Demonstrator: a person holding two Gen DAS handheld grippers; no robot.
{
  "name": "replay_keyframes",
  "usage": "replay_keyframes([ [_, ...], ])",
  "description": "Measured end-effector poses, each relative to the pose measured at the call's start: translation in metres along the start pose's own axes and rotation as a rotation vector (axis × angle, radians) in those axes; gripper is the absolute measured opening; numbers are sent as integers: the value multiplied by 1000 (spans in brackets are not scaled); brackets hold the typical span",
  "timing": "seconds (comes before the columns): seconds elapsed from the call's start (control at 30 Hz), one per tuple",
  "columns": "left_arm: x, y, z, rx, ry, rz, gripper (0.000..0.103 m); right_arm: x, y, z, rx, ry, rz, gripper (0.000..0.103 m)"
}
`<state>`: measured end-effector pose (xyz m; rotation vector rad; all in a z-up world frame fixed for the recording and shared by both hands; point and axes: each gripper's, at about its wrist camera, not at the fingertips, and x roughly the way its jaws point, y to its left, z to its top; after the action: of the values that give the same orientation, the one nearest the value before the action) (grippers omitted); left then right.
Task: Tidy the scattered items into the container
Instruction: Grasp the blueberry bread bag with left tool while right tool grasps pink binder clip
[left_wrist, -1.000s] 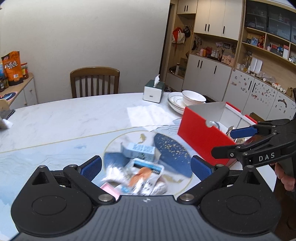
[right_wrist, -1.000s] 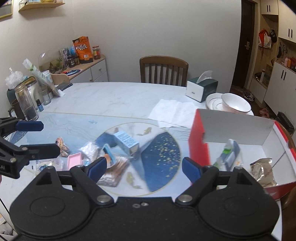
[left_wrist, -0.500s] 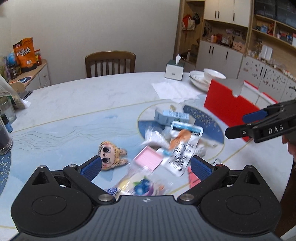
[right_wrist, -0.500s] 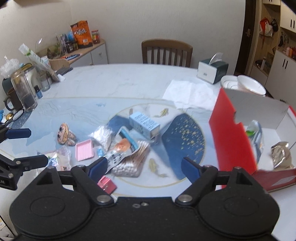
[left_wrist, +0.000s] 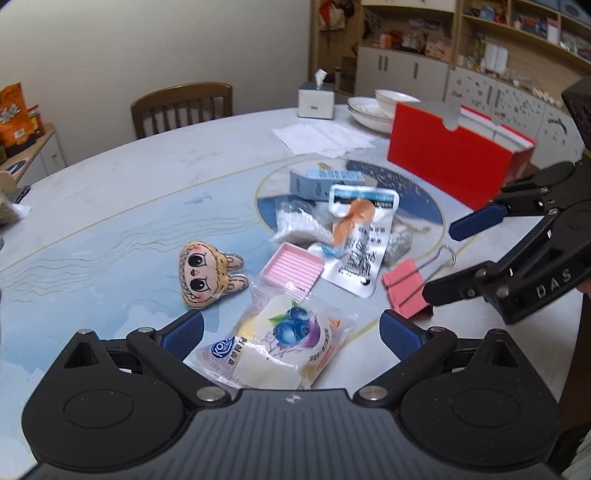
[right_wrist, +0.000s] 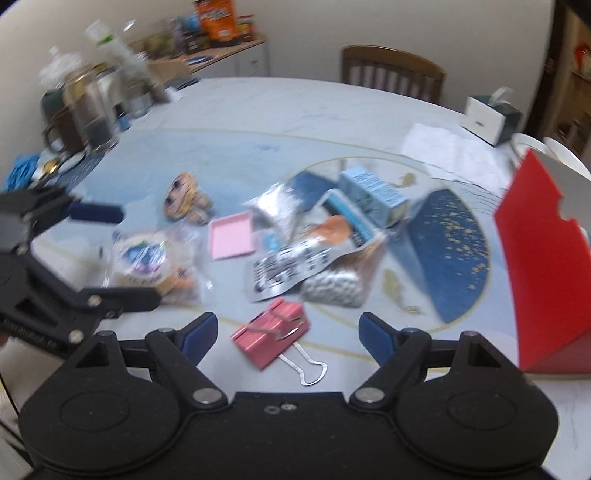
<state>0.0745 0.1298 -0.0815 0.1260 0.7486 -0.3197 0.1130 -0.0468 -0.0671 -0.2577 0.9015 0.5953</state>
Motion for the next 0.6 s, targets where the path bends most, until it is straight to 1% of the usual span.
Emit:
replay_keyframes([
  [0.1,5,-1,-2,36,8,0,102,9,6,-2,-64,9,-13,83],
  [0.17,9,-1,-2,46,11,3,101,15,9,-3,-94,18,-7,80],
  [0.23,13,-1,-3,50,21,-2,98,20,13,-4,-123,28,-7,76],
  [0.33,17,0,-4,58,32,4,90,26,16,-4,-142,36,-7,72],
  [0.4,20,1,-4,54,41,7,80,28,17,-3,-142,38,-5,72],
  [0.47,21,2,-5,53,48,12,76,30,17,-3,-152,42,-10,66],
  [0.6,21,4,-7,45,55,17,68,32,18,-1,-163,44,-11,58],
])
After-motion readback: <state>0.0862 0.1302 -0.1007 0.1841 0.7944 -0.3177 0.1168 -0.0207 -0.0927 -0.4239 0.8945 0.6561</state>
